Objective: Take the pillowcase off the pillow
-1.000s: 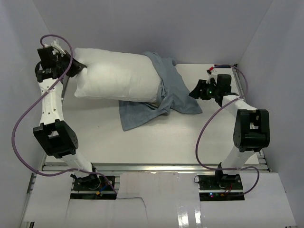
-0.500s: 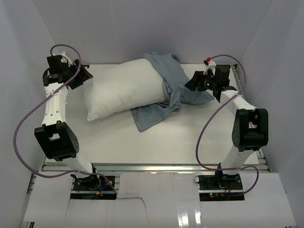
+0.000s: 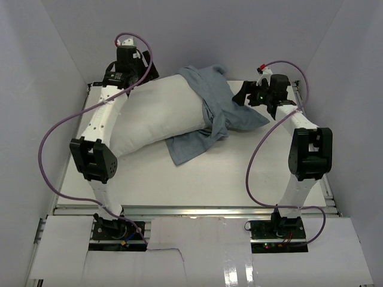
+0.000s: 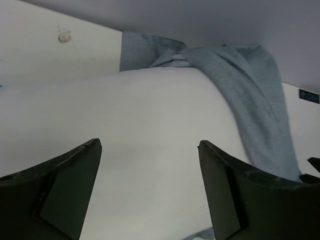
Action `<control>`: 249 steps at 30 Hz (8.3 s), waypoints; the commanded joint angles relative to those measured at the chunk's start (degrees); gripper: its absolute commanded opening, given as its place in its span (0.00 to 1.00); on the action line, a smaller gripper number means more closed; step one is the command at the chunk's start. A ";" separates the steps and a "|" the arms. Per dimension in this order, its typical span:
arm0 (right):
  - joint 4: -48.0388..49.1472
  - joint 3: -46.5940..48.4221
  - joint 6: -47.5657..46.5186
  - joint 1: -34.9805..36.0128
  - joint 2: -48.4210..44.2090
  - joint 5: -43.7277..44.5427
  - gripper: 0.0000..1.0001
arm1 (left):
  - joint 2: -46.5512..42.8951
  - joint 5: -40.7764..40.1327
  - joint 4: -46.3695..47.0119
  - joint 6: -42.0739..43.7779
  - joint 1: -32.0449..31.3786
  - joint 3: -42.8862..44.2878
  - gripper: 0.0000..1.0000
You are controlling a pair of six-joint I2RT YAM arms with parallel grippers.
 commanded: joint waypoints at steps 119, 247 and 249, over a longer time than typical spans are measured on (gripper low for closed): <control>-18.11 19.61 1.79 0.82 -4.02 5.83 0.97 | -13.84 -18.45 8.25 2.41 -7.78 -20.53 0.00; -1.07 -46.66 16.64 -8.14 -44.29 32.10 0.08 | -25.17 -12.19 15.96 -29.66 8.04 -41.16 0.00; -1.15 -46.94 16.55 -7.44 -44.29 32.80 0.08 | -25.61 -13.51 17.82 -31.33 8.04 -43.20 0.00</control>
